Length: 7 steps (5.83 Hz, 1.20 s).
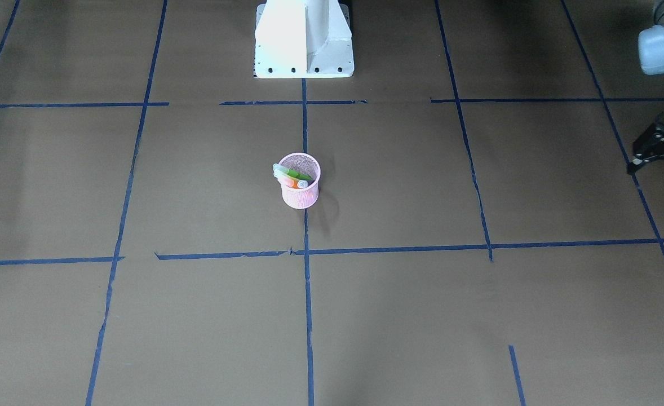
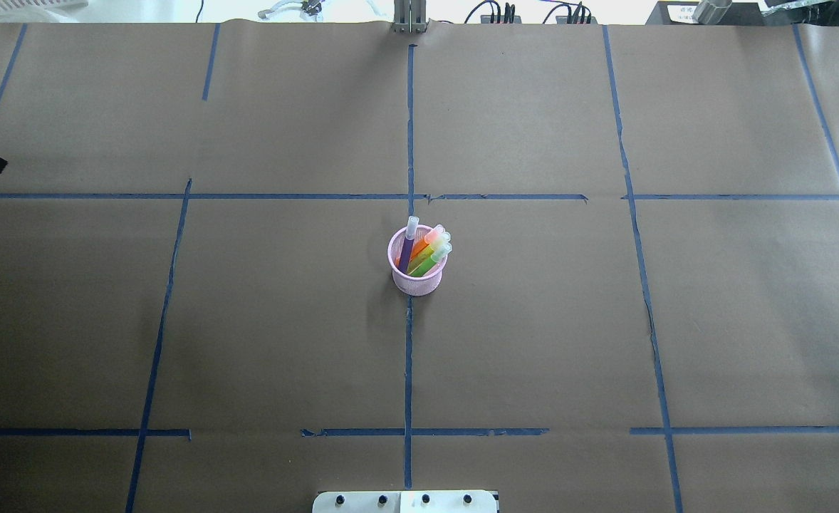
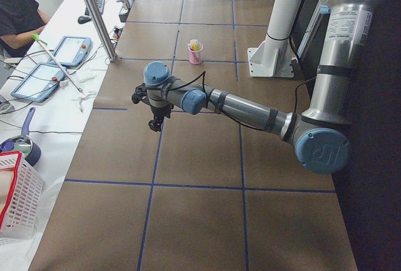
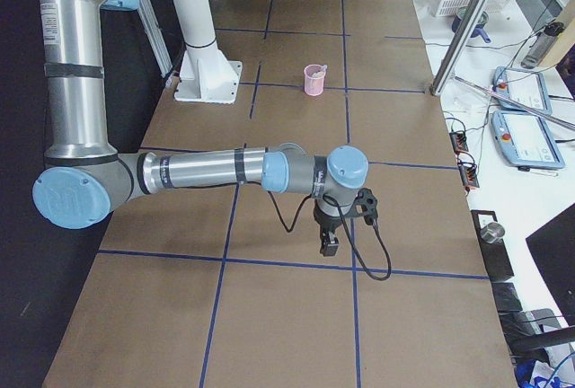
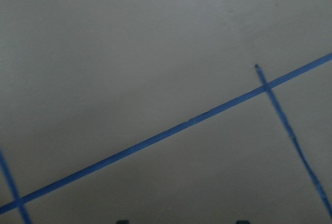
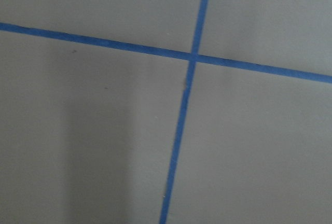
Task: Collect pens into pen holder
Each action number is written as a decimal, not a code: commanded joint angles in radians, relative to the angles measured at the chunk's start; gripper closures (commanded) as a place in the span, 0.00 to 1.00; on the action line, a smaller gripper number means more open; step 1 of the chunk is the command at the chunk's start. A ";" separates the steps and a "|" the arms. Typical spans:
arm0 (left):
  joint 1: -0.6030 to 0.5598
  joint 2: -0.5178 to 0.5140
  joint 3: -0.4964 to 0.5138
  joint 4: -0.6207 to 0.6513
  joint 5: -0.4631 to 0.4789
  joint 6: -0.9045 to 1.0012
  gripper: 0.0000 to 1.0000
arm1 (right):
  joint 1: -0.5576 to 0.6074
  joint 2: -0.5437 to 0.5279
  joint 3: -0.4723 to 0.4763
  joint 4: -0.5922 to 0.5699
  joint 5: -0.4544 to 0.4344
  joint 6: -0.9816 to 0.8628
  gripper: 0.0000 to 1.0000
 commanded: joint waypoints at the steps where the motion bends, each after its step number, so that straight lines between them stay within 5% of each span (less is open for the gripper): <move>1: -0.078 0.041 0.005 0.142 -0.079 0.093 0.00 | 0.078 0.000 -0.109 -0.007 0.000 -0.102 0.00; 3: -0.081 0.116 0.019 0.135 -0.073 0.081 0.00 | 0.078 -0.007 -0.109 -0.006 -0.010 -0.112 0.00; 7: -0.138 0.109 0.028 0.146 -0.041 -0.042 0.00 | 0.087 -0.007 -0.085 -0.002 -0.014 -0.092 0.00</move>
